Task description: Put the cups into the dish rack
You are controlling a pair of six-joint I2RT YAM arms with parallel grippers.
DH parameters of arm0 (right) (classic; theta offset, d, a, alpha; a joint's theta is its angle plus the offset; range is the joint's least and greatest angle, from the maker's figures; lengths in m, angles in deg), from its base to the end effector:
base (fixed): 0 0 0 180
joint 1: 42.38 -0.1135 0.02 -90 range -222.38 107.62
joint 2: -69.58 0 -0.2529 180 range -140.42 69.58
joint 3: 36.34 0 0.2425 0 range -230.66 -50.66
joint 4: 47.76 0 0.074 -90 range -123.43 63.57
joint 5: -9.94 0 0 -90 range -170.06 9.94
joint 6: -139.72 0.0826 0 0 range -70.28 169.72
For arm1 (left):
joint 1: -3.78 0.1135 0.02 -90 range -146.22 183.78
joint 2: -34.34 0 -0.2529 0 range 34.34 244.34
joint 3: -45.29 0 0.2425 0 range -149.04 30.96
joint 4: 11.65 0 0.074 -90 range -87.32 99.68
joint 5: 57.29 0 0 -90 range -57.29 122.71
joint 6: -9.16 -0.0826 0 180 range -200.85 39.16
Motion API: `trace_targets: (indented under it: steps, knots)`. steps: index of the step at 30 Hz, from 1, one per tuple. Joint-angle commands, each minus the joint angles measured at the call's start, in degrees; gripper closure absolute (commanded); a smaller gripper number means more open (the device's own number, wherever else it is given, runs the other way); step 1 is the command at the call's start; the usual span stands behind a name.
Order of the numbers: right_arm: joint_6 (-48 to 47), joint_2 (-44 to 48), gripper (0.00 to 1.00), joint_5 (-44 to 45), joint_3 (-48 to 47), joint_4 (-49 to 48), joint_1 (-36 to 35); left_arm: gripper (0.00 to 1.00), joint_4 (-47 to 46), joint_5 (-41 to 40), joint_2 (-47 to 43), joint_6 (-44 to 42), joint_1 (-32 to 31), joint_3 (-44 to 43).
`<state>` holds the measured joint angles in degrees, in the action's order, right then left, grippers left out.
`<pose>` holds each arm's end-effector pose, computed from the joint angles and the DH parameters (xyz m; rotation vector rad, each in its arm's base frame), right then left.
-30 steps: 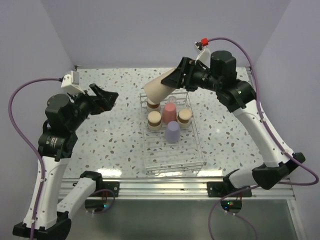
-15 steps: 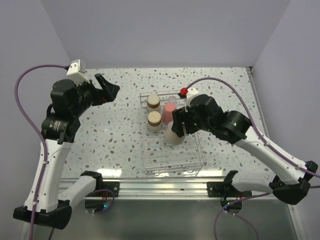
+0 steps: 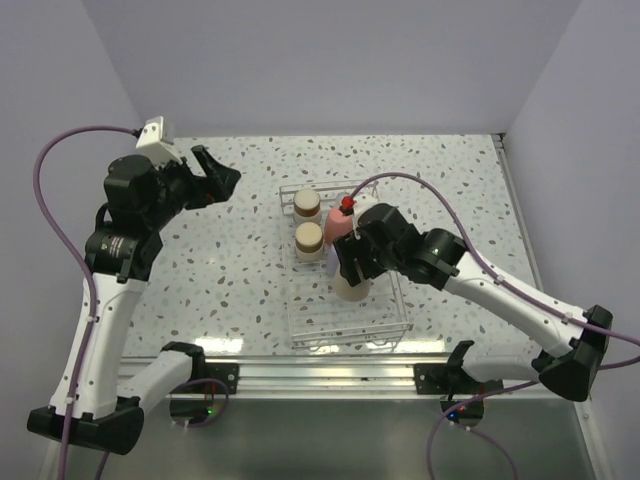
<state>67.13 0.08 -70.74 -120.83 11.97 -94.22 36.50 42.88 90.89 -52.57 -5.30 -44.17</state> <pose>0.1811 0.2089 0.3036 -0.6254 2.2911 0.4030 0.2288 -0.0513 0.4154 -0.1867 1.8683 -0.6162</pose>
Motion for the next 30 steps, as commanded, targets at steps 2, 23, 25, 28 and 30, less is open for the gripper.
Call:
trace_targets:
  steps: [2, 23, 25, 28, 30]
  knots:
    - [-1.94, -0.56, 1.0, -1.15, 2.93, -3.74, -1.07, 0.11, -0.78, -1.21, -2.67, -1.2, -0.06, -0.46]
    - [-0.8, 1.55, 0.66, -5.37, 12.25, -11.22, -2.57, 0.11, -2.27, -0.51, -0.13, -1.73, -0.06, 0.25]
    - [-0.71, 2.08, 0.38, -5.28, 12.78, -11.31, -2.57, 0.12, -2.36, -0.42, -0.13, -1.73, -0.06, 0.25]
    - [-0.62, 2.87, 0.21, -5.19, 12.87, -11.04, -2.57, 0.12, -2.36, -0.51, -0.04, -1.73, -0.06, 0.07]
    - [-0.62, 3.48, 0.13, -5.19, 12.69, -10.34, -2.48, 0.11, -2.27, -0.59, -0.22, -1.73, -0.06, -0.01]
